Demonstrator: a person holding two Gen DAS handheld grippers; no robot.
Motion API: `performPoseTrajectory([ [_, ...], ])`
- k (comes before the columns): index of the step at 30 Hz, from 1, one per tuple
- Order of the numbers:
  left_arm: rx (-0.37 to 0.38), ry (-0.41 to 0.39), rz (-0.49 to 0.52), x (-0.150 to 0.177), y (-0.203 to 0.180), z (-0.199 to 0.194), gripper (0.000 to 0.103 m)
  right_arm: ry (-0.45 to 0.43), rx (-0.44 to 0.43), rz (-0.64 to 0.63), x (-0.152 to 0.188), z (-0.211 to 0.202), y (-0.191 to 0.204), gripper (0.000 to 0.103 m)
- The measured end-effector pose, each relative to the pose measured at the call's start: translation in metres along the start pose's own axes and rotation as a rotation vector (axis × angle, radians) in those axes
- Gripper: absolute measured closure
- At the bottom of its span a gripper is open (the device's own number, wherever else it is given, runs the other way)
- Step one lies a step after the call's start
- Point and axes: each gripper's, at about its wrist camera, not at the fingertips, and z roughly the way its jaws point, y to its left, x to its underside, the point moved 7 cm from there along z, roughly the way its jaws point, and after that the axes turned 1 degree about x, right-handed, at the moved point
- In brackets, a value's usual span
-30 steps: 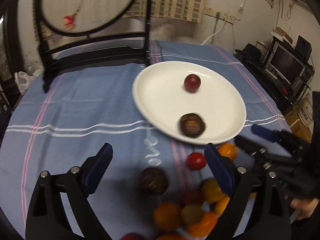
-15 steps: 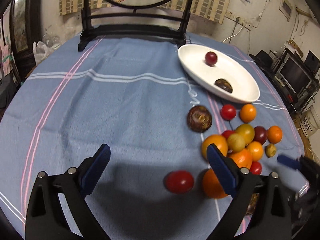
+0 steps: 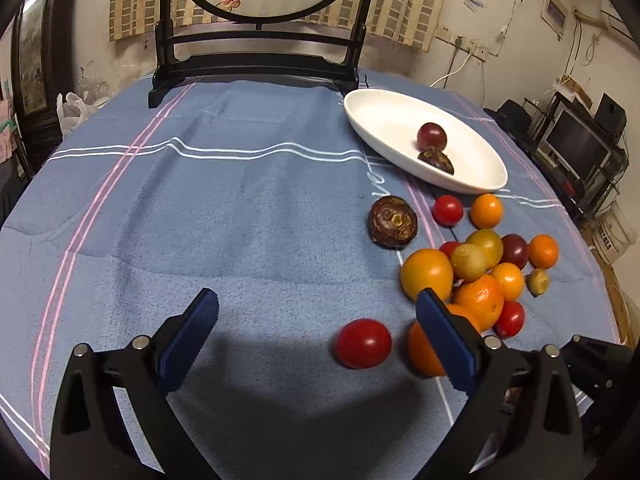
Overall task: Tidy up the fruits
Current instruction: 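Put brown mangosteen on plate with right tool while left tool adds cherry tomato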
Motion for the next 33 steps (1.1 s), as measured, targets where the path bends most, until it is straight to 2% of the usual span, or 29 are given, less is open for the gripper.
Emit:
performPoseTrajectory([
  [3, -0.005, 0.008, 0.019, 0.004, -0.001, -0.002, 0.006, -0.009, -0.029, 0.035, 0.005, -0.005, -0.006, 0.059],
  [11, -0.023, 0.022, 0.161, 0.021, -0.022, -0.011, 0.006, -0.025, -0.078, 0.084, 0.005, -0.005, -0.016, 0.059],
  [13, -0.017, 0.03, 0.17, 0.026, -0.022, -0.012, 0.009, -0.03, -0.091, 0.087, 0.006, -0.007, -0.016, 0.059],
  [15, -0.016, 0.052, 0.159, 0.028, -0.018, -0.009, 0.027, -0.037, -0.105, 0.091, 0.006, -0.009, -0.016, 0.059],
  [16, -0.013, 0.07, 0.141, 0.029, -0.013, -0.007, 0.028, -0.042, -0.11, 0.093, 0.006, -0.01, -0.016, 0.059],
  [20, -0.004, 0.098, 0.097, 0.027, -0.007, 0.002, 0.03, -0.053, -0.136, 0.097, 0.007, -0.013, -0.015, 0.059],
  [25, -0.019, 0.101, 0.165, 0.023, -0.026, 0.014, 0.032, -0.061, -0.151, 0.113, 0.006, -0.014, -0.016, 0.059],
  [26, -0.013, 0.097, 0.168, 0.022, -0.028, 0.016, 0.035, -0.061, -0.153, 0.116, 0.006, -0.013, -0.017, 0.059],
  [28, 0.03, 0.117, 0.146, 0.02, -0.03, 0.023, 0.06, -0.06, -0.154, 0.119, 0.007, -0.013, -0.017, 0.059],
  [30, 0.057, 0.108, 0.149, 0.019, -0.034, 0.023, 0.075, -0.06, -0.152, 0.114, 0.007, -0.013, -0.016, 0.059],
  [33, 0.055, 0.114, 0.146, 0.021, -0.035, 0.02, 0.075, -0.062, -0.146, 0.101, 0.007, -0.014, -0.015, 0.059],
])
